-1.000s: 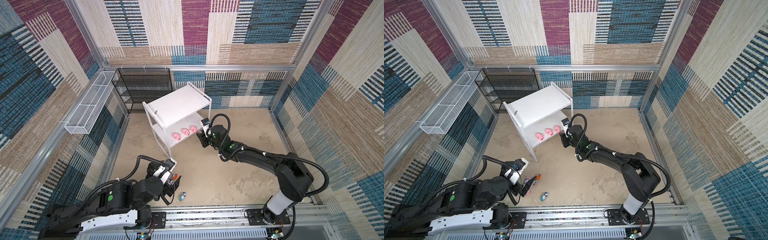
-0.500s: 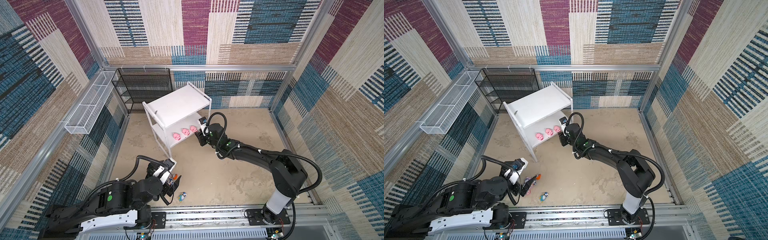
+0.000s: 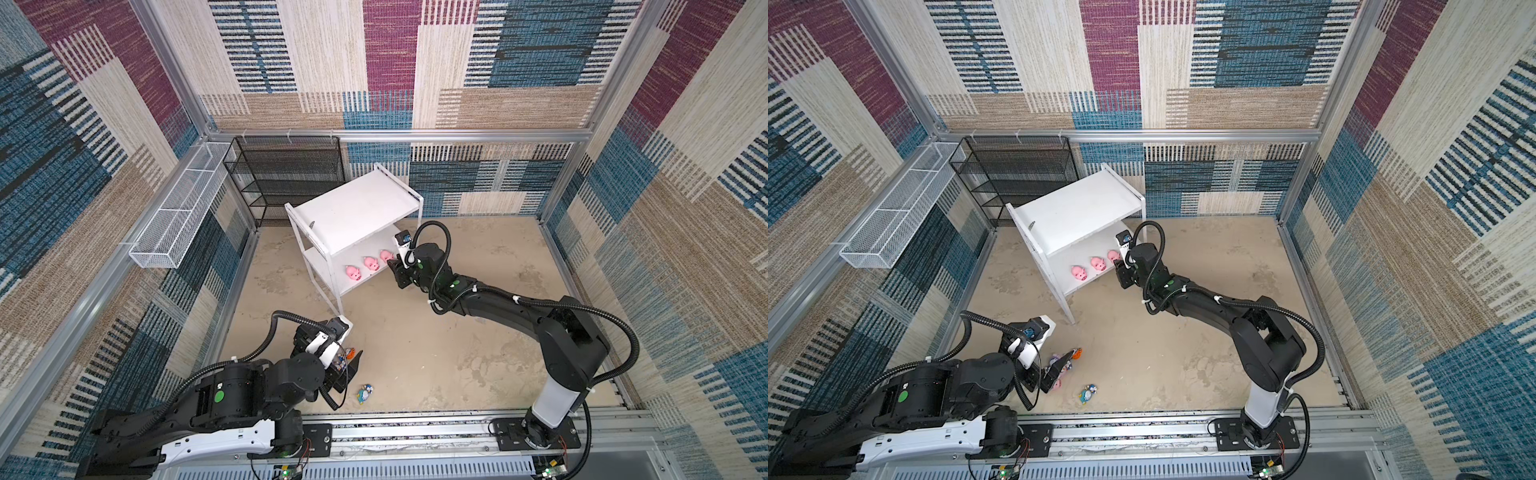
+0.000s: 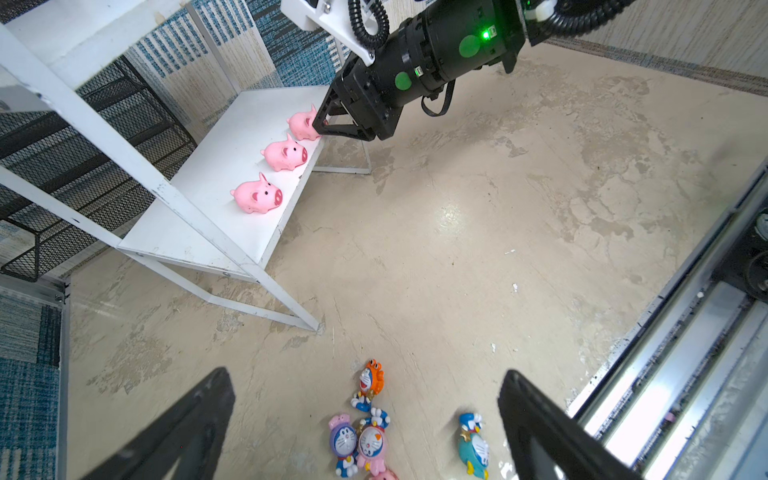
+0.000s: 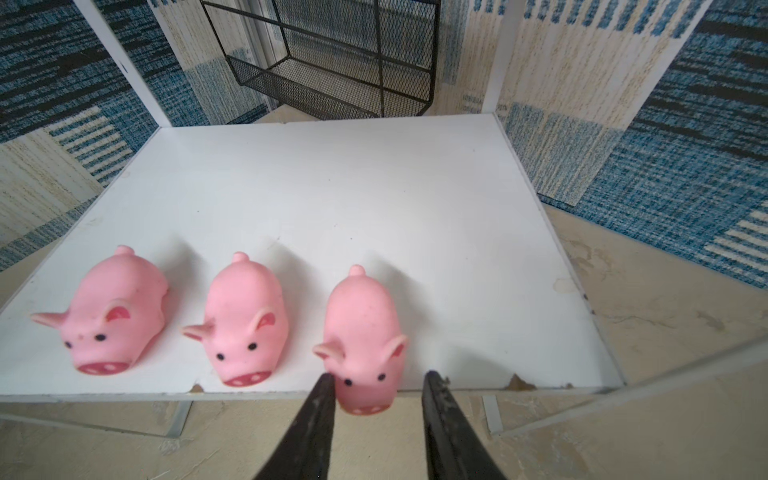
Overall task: Place and organize the plastic toys onto the shelf
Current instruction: 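Open the right gripper to set the pig beside the other two pigs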
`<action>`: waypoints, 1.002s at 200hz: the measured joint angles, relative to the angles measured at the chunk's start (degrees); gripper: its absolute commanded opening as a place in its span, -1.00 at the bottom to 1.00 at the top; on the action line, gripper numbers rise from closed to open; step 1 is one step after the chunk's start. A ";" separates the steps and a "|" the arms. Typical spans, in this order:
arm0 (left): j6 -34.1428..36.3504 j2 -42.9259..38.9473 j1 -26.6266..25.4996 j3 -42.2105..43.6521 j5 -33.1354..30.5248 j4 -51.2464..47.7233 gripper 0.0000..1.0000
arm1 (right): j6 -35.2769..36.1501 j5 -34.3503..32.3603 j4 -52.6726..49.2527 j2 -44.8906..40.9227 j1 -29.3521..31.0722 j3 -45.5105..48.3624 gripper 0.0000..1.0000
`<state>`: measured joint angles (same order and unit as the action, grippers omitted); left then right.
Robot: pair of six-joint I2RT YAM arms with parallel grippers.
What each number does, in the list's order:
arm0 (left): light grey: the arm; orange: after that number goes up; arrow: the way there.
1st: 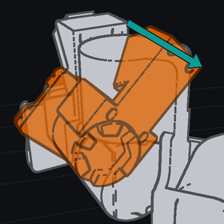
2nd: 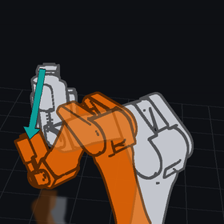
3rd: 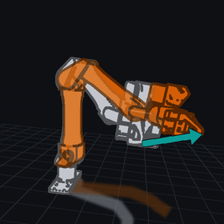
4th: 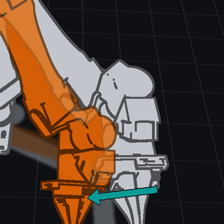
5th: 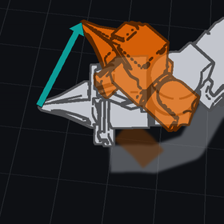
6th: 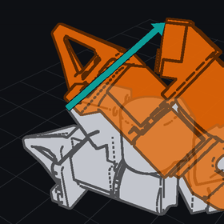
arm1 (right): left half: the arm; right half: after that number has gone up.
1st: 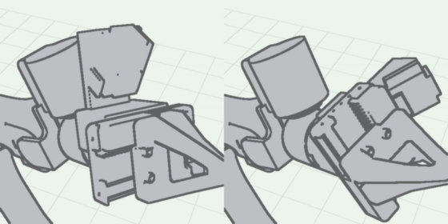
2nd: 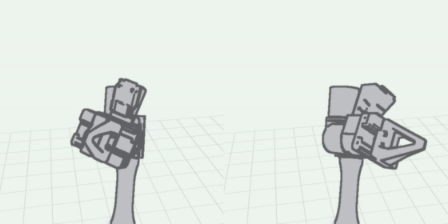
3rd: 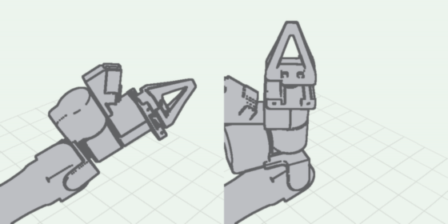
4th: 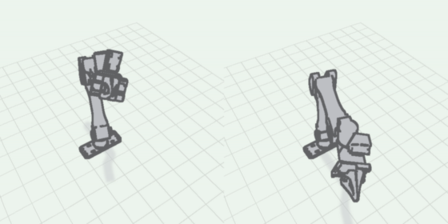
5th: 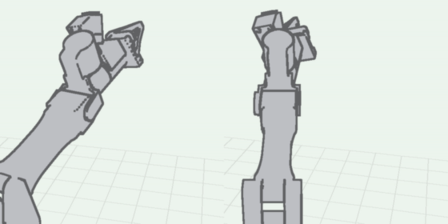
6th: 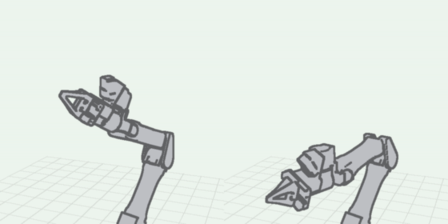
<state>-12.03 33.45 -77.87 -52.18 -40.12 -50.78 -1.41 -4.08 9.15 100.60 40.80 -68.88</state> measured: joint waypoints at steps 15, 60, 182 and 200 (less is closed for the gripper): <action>0.00 -0.13 0.00 0.00 -0.02 0.00 0.98 | 0.04 0.02 0.00 0.22 0.00 -0.17 -0.25; 0.00 -0.28 0.00 0.02 -0.02 0.00 0.98 | 0.39 0.68 0.00 0.52 0.00 -0.87 -0.29; -0.02 -0.52 0.00 0.22 -0.02 0.00 0.99 | 1.29 1.51 -0.02 2.23 0.00 -2.80 -0.33; -0.02 -0.52 0.00 0.22 -0.02 0.00 0.99 | 1.46 1.51 -0.09 2.32 -0.04 -2.86 -0.33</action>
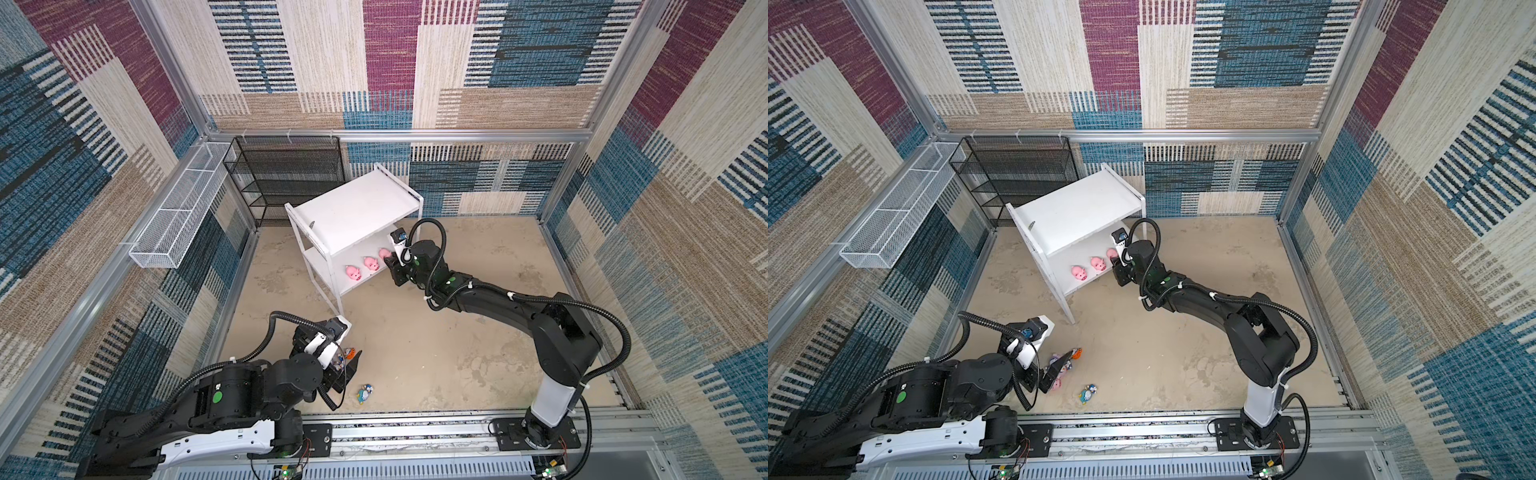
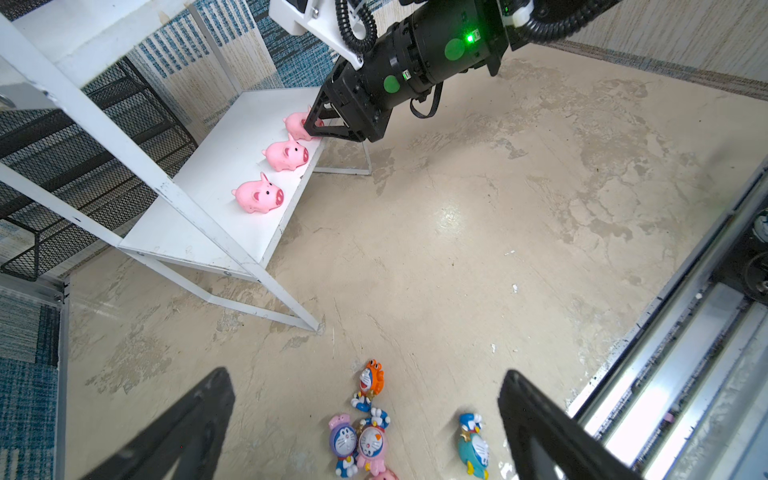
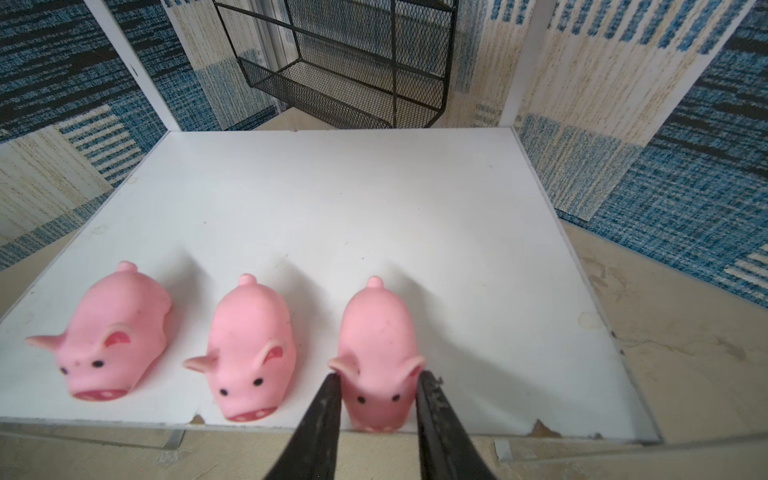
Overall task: Place and organize the plastic toys onto the shelf
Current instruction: 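Open the right gripper to set the pig beside the other two pigs, then withdraw the right gripper from the shelf back to the toy pile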
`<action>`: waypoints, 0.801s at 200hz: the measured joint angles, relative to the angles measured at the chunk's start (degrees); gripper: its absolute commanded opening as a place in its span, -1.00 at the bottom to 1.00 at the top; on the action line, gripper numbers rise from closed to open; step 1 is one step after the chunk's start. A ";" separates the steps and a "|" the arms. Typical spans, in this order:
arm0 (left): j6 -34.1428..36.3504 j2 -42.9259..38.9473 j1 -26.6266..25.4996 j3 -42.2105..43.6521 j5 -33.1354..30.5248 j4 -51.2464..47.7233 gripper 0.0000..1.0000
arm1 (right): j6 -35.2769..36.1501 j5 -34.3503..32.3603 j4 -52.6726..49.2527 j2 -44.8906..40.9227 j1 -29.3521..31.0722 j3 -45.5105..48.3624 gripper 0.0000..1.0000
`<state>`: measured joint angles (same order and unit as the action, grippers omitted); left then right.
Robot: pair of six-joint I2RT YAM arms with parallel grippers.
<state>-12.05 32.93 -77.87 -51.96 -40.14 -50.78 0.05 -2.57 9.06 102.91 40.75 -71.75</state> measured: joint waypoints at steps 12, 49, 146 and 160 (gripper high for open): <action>0.00 0.00 0.00 0.00 0.00 0.00 0.98 | 0.00 0.02 -0.02 0.13 -0.02 -0.22 -0.33; 0.00 -0.04 0.00 0.00 0.00 0.00 0.98 | 0.00 0.04 -0.11 0.55 -0.11 -0.83 -0.31; 0.00 -0.07 0.00 0.00 -0.02 0.00 0.98 | -0.35 -0.66 -1.31 -13.35 -0.11 9.25 0.09; 0.00 -0.07 0.00 0.00 -0.09 -0.02 0.99 | -0.72 -0.90 -1.75 -16.74 -0.09 12.83 0.30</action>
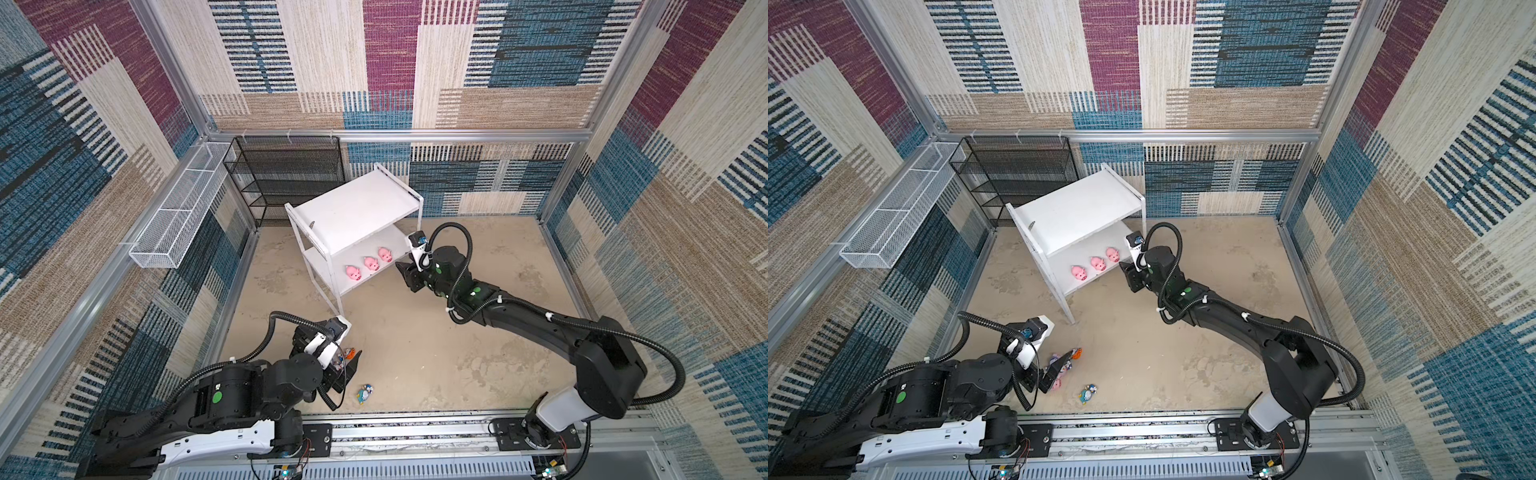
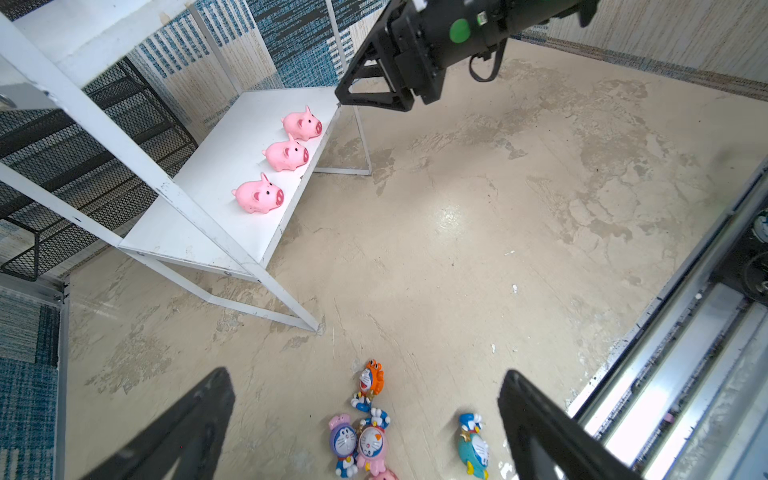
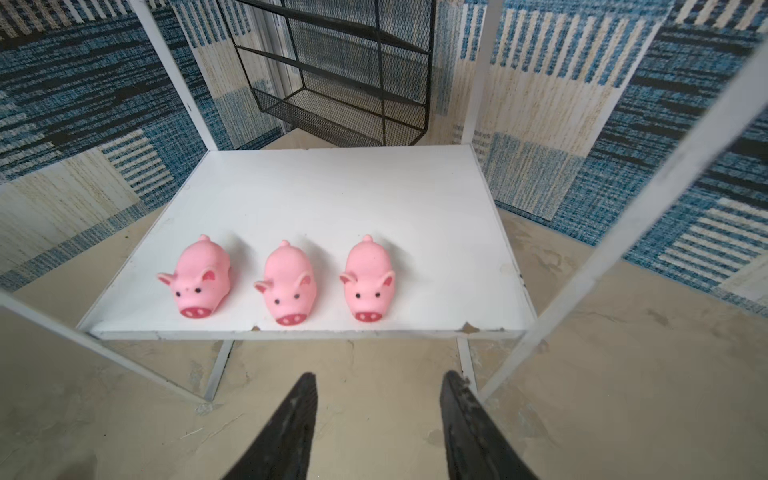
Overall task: Place and organize the plastic toys onto the shelf
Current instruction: 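Withdraw the right gripper from the shelf back to the toy pile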
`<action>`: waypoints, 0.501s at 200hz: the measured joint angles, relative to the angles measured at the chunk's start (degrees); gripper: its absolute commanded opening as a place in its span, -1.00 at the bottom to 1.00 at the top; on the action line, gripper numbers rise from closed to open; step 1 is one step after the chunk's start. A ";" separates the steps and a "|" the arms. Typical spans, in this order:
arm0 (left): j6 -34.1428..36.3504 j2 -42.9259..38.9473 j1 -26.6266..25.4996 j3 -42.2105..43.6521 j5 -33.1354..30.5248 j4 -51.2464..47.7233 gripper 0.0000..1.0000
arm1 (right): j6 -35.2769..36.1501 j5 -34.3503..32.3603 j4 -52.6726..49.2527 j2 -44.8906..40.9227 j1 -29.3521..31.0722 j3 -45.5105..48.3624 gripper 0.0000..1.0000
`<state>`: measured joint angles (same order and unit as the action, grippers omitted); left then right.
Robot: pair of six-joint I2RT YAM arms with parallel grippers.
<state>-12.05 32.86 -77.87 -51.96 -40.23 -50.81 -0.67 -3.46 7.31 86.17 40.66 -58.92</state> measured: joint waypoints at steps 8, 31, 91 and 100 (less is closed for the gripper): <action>-0.07 0.04 0.00 0.00 -0.09 -0.04 0.99 | -0.37 0.02 -0.52 -1.92 0.15 2.14 0.40; -1.51 0.42 0.00 -0.31 -0.13 -0.85 0.99 | -0.98 0.15 -1.16 -6.62 1.88 8.07 0.62; -6.23 -2.40 0.00 -1.11 -1.66 -3.76 0.99 | -1.66 4.33 5.27 -6.12 18.56 18.53 0.63; -6.82 -3.41 0.02 -1.11 -1.99 -3.93 0.99 | -1.60 5.70 6.97 -4.42 21.31 19.08 0.62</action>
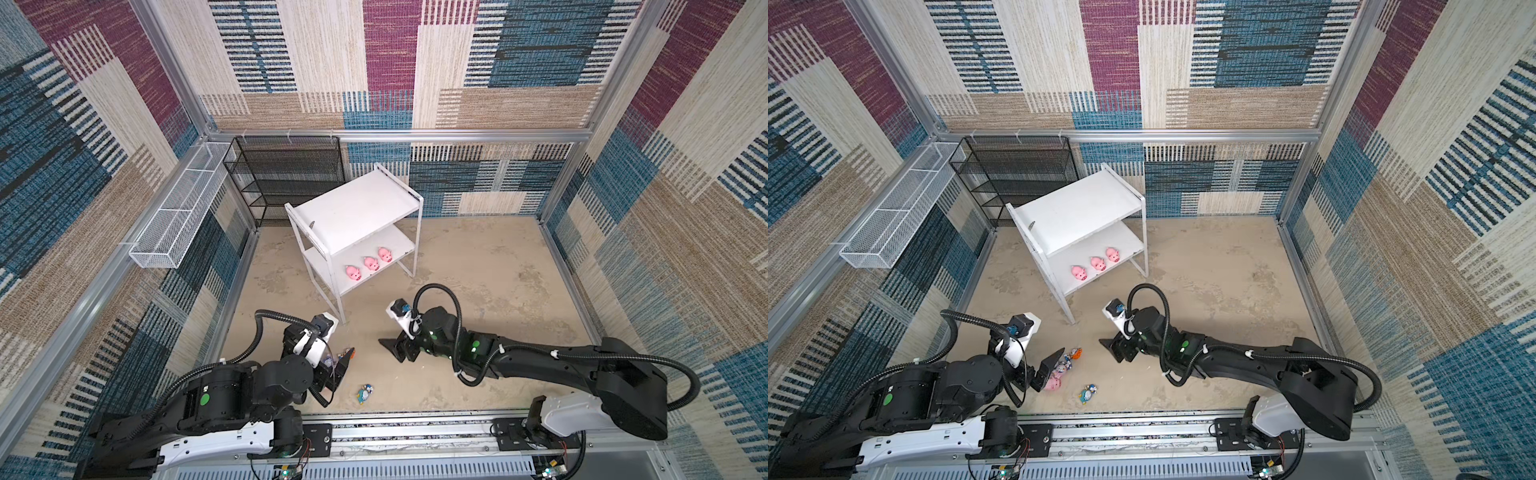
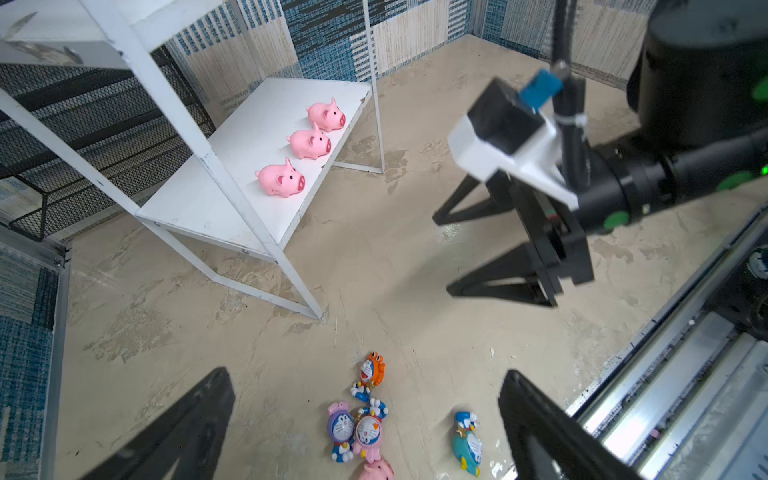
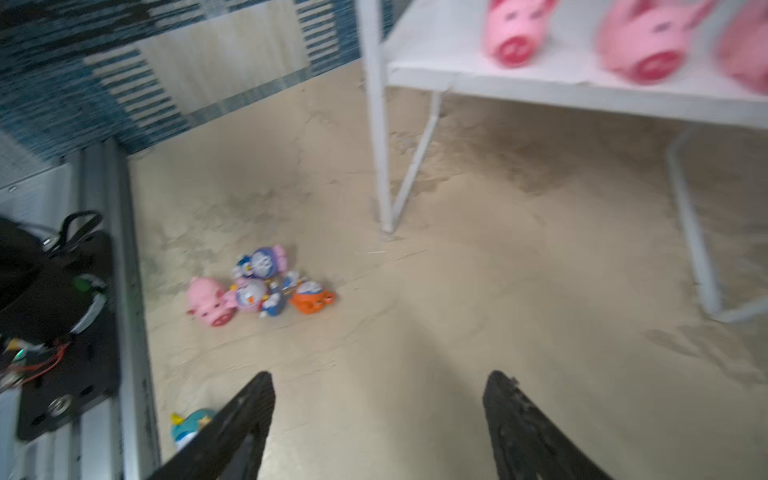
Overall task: Place and organize the plastic toys onto the shelf
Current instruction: 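Withdraw the right gripper from the shelf back to the toy pile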
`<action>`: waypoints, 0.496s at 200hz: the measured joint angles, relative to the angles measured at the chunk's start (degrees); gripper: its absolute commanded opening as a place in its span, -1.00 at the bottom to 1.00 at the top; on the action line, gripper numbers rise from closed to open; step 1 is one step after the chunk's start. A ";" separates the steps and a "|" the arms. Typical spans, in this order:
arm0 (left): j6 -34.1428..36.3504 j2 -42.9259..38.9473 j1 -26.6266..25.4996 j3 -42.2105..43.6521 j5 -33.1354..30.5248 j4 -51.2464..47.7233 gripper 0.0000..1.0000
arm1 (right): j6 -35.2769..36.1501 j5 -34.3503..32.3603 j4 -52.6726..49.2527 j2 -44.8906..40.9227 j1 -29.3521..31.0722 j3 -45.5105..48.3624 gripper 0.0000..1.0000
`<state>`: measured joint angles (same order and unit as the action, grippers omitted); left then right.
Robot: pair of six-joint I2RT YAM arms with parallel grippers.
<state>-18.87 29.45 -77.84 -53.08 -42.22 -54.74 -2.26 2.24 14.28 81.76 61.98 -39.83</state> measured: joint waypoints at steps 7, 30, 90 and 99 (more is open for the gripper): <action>-0.55 -1.01 -0.02 0.00 -0.24 -0.04 0.98 | 0.28 1.05 1.33 1.53 1.95 0.11 0.59; -1.11 -4.07 -0.02 0.00 -1.18 -0.17 0.99 | 2.64 5.42 3.85 7.96 6.23 -2.03 0.36; -2.40 -6.29 -0.02 -2.16 -1.09 -1.86 0.99 | 7.80 13.31 0.59 24.22 9.84 -17.42 0.19; -3.34 -4.81 -0.02 -4.46 -0.98 -3.87 0.98 | 8.52 14.45 -1.07 26.21 9.94 -19.69 0.19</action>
<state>-22.22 24.64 -77.87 -57.54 -43.20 -58.61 6.26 16.69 13.21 107.96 71.92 -59.53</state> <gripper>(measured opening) 0.992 0.595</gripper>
